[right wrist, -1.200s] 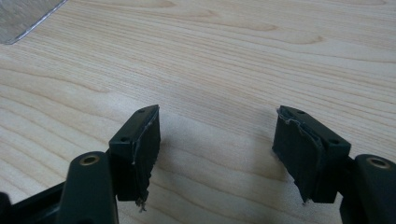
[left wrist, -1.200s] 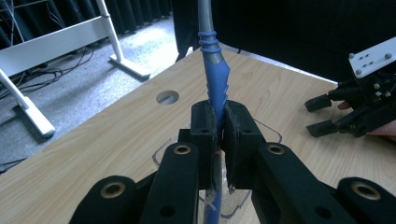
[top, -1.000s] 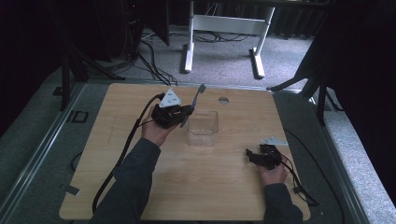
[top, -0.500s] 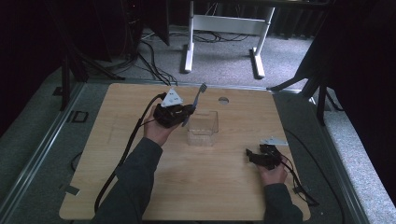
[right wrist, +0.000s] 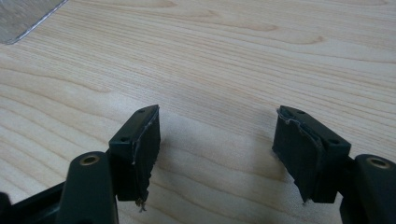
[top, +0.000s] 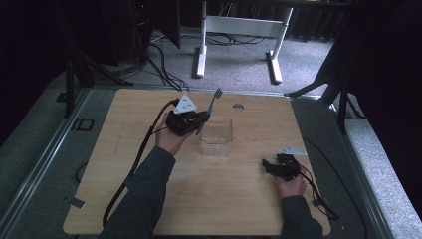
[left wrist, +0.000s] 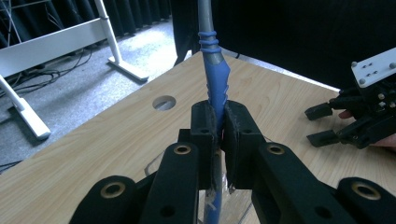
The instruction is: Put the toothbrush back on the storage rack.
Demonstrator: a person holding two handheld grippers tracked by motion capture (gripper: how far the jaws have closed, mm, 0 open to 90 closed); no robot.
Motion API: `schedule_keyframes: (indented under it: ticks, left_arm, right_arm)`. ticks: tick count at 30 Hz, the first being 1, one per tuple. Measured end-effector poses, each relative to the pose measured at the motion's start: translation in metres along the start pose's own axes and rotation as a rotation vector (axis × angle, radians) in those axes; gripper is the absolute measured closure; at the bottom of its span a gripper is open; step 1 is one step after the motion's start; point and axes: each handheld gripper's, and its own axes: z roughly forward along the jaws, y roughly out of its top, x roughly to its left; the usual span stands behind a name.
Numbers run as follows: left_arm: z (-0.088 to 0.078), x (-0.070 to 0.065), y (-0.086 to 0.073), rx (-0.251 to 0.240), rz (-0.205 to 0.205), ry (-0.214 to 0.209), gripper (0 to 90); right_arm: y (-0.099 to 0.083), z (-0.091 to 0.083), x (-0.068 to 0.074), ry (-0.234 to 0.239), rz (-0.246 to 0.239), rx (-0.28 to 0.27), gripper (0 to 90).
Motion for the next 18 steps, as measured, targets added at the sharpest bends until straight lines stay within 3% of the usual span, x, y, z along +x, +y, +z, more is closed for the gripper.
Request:
schedule_keyframes:
  ticks: [18]
  left_arm:
    - [0.0025, 0.0, 0.0035, -0.01, 0.005, 0.002, 83.4]
  right_arm:
    - [0.0, 0.0, 0.0, 0.001, -0.001, 0.0, 31.3]
